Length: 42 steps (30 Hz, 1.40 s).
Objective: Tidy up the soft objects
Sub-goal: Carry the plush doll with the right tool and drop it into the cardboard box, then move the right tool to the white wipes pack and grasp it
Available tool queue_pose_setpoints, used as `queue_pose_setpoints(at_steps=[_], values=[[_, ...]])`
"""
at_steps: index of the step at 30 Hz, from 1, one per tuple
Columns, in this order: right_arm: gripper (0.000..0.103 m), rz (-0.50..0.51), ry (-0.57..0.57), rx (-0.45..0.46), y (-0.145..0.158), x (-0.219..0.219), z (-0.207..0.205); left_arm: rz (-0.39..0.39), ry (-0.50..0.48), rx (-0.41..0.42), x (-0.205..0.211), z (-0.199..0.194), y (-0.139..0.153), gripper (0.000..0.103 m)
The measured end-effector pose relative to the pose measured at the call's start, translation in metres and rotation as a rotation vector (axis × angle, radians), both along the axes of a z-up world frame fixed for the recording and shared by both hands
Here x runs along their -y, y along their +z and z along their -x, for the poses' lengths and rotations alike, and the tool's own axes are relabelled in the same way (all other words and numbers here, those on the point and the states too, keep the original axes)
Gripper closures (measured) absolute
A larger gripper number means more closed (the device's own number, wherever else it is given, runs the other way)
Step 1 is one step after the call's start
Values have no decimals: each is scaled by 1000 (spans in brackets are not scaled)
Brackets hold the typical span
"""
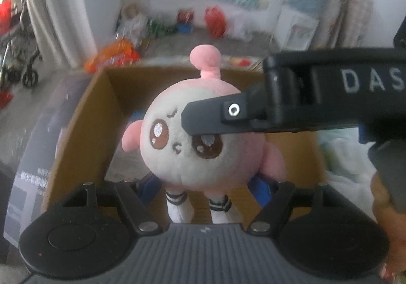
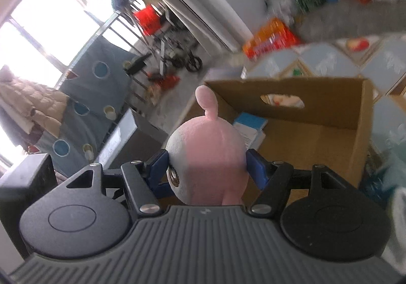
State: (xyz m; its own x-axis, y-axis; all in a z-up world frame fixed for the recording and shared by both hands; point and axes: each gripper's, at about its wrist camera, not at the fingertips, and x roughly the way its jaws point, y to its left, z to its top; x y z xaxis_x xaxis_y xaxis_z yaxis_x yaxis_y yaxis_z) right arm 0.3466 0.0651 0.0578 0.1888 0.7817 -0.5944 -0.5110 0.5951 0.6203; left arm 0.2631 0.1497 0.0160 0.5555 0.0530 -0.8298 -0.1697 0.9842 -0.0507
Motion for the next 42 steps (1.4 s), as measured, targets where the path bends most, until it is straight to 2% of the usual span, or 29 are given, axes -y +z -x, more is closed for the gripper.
queue_pose_setpoints(at_steps=[4,8,14,19,24,25,29,32,34,38,42], values=[[36,59,-8,-49,-26,-19,-25,31,21,-76,-21,-33,-20,28],[35,118,-15,-66,-48,-30,-46,-4,19,-115,-23,-48,-37,29],[32,213,-25,-48,-71,-45,-63,-61,1,-145,-14,-53,-53,30],[28,245,-49,-23,-79,-45,-72,-68,-23,-146,-2,-42,-51,26],[24,229,-74,18,-67,-40,-72,-71,-21,-131,8,-30,-44,22],[23,218,-77,21,-63,-38,-71,-66,-20,-127,3,-37,-44,21],[23,145,-86,30,-40,-22,-61,-61,-12,-98,1,-32,-31,19],[23,87,-90,46,-20,-3,-48,-52,-2,-67,8,-13,-11,19],[23,27,-89,70,0,19,-33,-50,3,-45,11,-13,2,19],[20,-85,-130,144,36,85,16,-24,-37,69,32,28,42,14],[16,-149,-181,207,47,151,71,-2,-138,169,66,74,72,10]])
